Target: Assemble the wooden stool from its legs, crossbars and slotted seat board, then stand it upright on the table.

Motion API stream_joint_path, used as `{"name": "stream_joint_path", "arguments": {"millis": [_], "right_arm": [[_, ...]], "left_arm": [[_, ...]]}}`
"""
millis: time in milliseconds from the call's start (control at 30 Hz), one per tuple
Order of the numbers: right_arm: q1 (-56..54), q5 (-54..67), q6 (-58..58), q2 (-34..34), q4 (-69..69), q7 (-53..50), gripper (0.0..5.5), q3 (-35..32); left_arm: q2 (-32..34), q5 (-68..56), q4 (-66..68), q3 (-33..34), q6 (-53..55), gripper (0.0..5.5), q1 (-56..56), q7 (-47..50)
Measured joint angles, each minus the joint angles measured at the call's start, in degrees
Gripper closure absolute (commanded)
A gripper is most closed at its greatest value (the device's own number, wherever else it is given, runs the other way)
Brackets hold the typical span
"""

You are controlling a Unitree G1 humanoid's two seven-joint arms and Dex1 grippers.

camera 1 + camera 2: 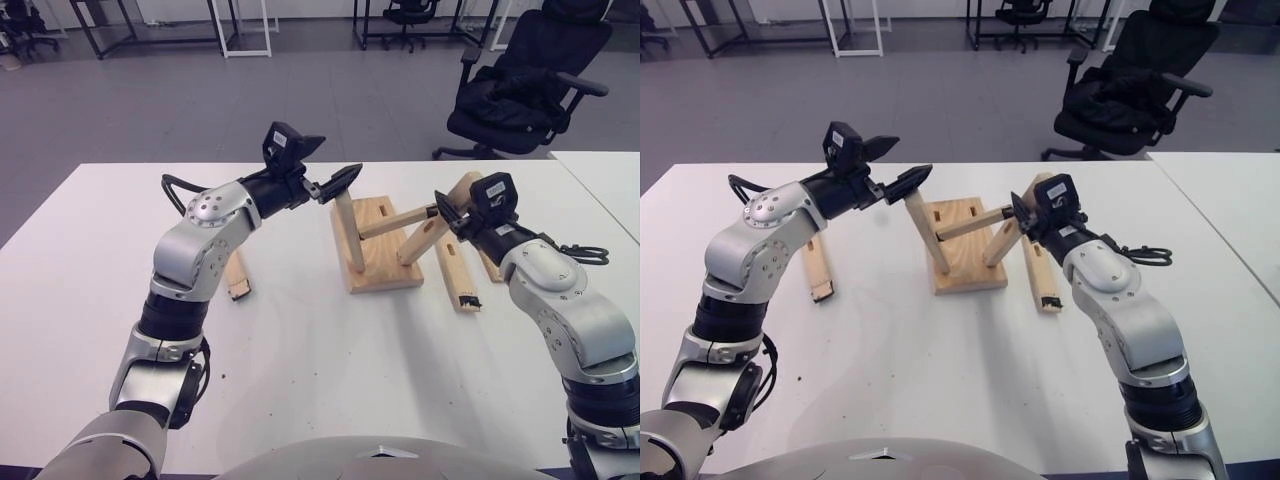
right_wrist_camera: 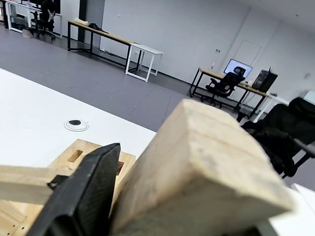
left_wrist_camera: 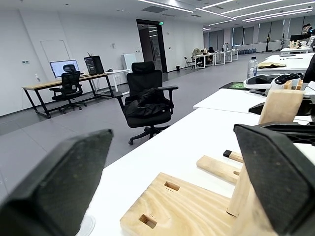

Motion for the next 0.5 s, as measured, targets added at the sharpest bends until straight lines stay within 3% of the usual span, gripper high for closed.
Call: {"name": "stream_joint_path", "arguments": {"millis": [200, 500], "right_arm": [[-0.5, 0.0, 2.1, -0.3, -1.1, 1.0, 3.23, -0.3], [1.8, 11.2, 6.4, 12.3, 2.3, 2.2, 3.23, -11.7]], "left_arm": [[-0.1, 0.0, 0.7, 0.0, -0.2, 1.00, -0.1, 0.0], [-0.7, 2.2, 5.9, -1.9, -0.3, 1.00, -6.5, -2.2]]}}
